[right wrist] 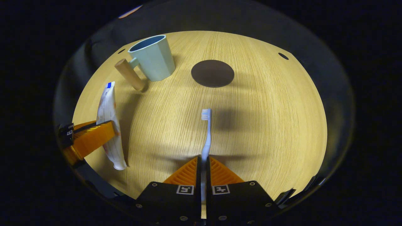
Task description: Put the toothbrush and toothpaste on the desktop into the cup, then pick up the cup and place it on the coaster on the desktop.
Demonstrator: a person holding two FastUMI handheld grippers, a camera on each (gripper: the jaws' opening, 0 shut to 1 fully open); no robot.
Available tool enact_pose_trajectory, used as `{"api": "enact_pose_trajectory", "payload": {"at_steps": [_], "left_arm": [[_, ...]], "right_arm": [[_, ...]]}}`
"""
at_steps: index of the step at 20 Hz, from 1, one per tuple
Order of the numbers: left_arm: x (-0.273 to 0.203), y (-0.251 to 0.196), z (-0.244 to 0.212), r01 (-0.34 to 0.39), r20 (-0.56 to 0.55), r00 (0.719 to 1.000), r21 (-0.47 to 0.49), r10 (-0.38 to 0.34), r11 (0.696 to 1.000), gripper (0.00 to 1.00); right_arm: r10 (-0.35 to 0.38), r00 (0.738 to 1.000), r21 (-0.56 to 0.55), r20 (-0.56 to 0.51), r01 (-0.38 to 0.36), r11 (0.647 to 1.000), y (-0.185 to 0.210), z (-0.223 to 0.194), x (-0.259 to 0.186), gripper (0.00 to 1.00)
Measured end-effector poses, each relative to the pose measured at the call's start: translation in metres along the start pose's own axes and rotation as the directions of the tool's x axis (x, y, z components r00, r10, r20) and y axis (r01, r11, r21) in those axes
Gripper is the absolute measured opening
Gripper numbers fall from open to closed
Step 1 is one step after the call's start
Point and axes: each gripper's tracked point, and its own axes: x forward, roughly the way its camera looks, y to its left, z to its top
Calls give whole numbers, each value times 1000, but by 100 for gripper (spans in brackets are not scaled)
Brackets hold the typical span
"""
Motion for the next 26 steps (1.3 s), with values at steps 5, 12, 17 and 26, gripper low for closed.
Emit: {"api": "enact_pose_trajectory", "payload": {"at_steps": [5,12,17,26], "left_arm": [[-1,2,9,0,32,999,9,0,1000,18],[-18,-8,33,25,129,991,29,-28,999,18],[-29,-12,52,23,220,975,53,-34,998,18],[-70,-14,98,-1,406,913,85,-34,996,18]], "right_arm": [[51,994,70,93,-58,996,-2,21,-12,5],[104,960,96,262,-133,986,-3,47,-34,5],[130,918,88,374,-175,981,-6,63,-53,5],[119,788,37,604,-177,983,-14,94,-82,5]]}}
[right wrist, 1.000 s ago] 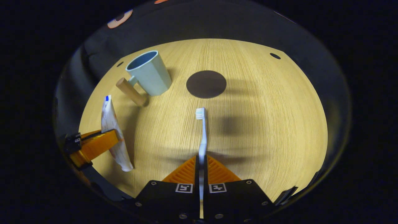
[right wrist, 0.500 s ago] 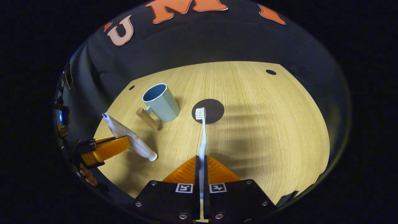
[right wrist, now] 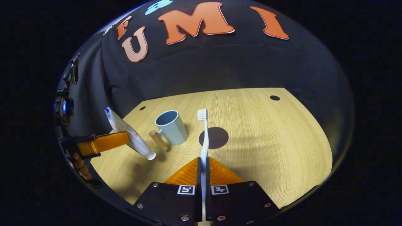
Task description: Put the toothbrush and toothpaste on the desktop into the cup, then pick up the cup and place it on the coaster on the desktop.
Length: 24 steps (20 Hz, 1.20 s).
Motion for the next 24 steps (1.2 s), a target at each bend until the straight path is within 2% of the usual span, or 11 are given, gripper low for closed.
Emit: {"api": "enact_pose_trajectory", "payload": {"at_steps": [5,7,15,19,24], "left_arm": [[-7,-1,47,-9,154,988,23,5,1000,18],[-11,-2,55,1,183,983,26,-5,1000,18],[22,-4,93,9,287,958,28,-16,1000,18],[34,-3,96,25,300,953,23,-30,999,17],[61,4,82,38,241,970,-13,-34,999,18]], "right_arm": [[26,994,-33,107,-23,999,0,20,-7,5],[24,989,-33,146,-19,999,-1,30,-8,5],[38,961,-12,275,-37,999,-5,64,-2,5],[50,948,7,314,-55,998,-4,72,-1,5],[46,937,11,347,-53,999,-5,87,5,5]]}}
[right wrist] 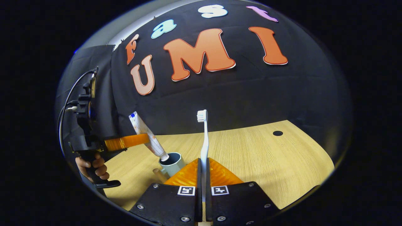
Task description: Put the toothbrush and toothpaste on the desktop into the cup, then pick up the cup and place it on the coaster on the desktop.
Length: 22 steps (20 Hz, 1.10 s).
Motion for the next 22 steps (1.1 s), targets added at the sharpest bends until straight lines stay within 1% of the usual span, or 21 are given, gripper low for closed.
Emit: {"api": "enact_pose_trajectory", "payload": {"at_steps": [3,6,8,13,20,21,22], "left_arm": [[12,1,-12,7,-30,1000,-12,-7,1000,18],[21,3,-24,1,-64,998,-9,-2,1000,18],[29,3,-33,-7,-85,996,11,8,1000,18],[44,7,-59,-46,-152,987,107,62,993,18],[47,6,-73,-41,-200,978,130,67,991,19],[44,4,-74,-30,-202,978,129,56,991,22],[44,3,-75,-22,-202,978,131,48,991,21]], "right_arm": [[3,1000,10,13,-3,1000,1,3,2,5],[-20,1000,-13,19,20,1000,-5,2,2,5],[-24,999,-22,25,24,999,-5,3,2,5],[-20,999,-3,36,20,1000,-5,4,-1,5],[-1,999,2,54,0,1000,2,7,5,5],[5,998,7,62,-6,1000,4,9,6,5],[10,998,15,69,-11,1000,7,11,8,4]]}}
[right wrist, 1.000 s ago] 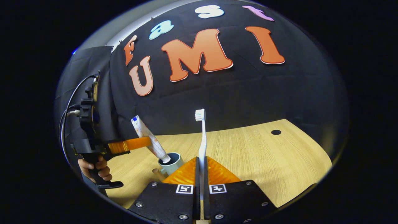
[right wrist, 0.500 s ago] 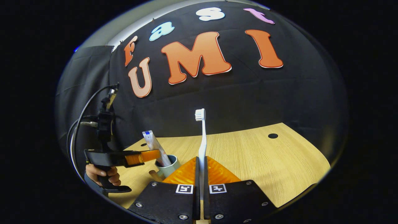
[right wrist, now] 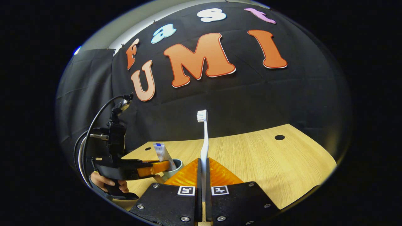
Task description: Put the toothbrush and toothpaste on the desktop into the cup, then pick up the cup and place it on the coaster on the desktop.
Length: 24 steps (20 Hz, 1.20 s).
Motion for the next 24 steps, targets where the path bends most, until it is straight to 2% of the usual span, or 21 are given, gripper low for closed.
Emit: {"api": "enact_pose_trajectory", "payload": {"at_steps": [3,6,7,9,10,11,12,16,19,24], "left_arm": [[-6,-1,0,7,13,1000,6,-7,1000,31],[-23,3,18,-11,82,997,23,9,1000,32],[-30,5,22,-17,107,994,25,14,1000,35],[-45,8,29,-23,149,989,24,19,999,55],[-53,10,35,-21,181,983,27,16,999,63],[-61,12,40,-29,209,978,34,21,999,75],[-70,14,45,-45,237,971,47,33,998,77],[-100,25,58,-81,332,942,71,53,994,96],[-119,32,64,-102,386,920,69,68,992,97],[-137,40,65,-136,425,900,61,98,989,97]], "right_arm": [[17,1000,16,26,-18,1000,7,4,6,5],[30,999,12,45,-30,999,15,8,14,4],[37,998,14,55,-38,999,18,10,17,4],[36,997,16,68,-37,999,23,10,24,5],[38,996,8,76,-39,999,27,9,27,5],[34,996,-1,86,-34,999,29,8,30,5],[36,994,-8,99,-35,999,32,10,34,5],[79,985,-1,154,-79,997,48,14,49,5],[121,962,-23,244,-119,993,59,24,63,5],[166,924,11,345,-181,983,72,35,79,5]]}}
